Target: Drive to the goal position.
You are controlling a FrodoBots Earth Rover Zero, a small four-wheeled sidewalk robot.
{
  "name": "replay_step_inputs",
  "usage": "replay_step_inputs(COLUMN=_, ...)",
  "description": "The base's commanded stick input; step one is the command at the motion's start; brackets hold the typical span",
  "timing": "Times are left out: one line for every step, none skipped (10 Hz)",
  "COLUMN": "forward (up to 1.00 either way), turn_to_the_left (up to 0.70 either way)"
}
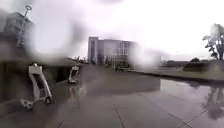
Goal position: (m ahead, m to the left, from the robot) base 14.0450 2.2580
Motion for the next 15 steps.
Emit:
replay_step_inputs(forward=0.0, turn_to_the_left=0.0)
replay_step_inputs(forward=0.0, turn_to_the_left=0.0)
replay_step_inputs(forward=0.0, turn_to_the_left=0.0)
replay_step_inputs(forward=0.0, turn_to_the_left=0.0)
replay_step_inputs(forward=0.0, turn_to_the_left=0.0)
replay_step_inputs(forward=0.0, turn_to_the_left=0.0)
replay_step_inputs(forward=0.0, turn_to_the_left=0.0)
replay_step_inputs(forward=0.29, turn_to_the_left=0.0)
replay_step_inputs(forward=0.7, turn_to_the_left=0.0)
replay_step_inputs(forward=0.7, turn_to_the_left=0.0)
replay_step_inputs(forward=0.7, turn_to_the_left=0.0)
replay_step_inputs(forward=0.7, turn_to_the_left=0.0)
replay_step_inputs(forward=0.7, turn_to_the_left=0.0)
replay_step_inputs(forward=0.7, turn_to_the_left=0.0)
replay_step_inputs(forward=0.7, turn_to_the_left=0.0)
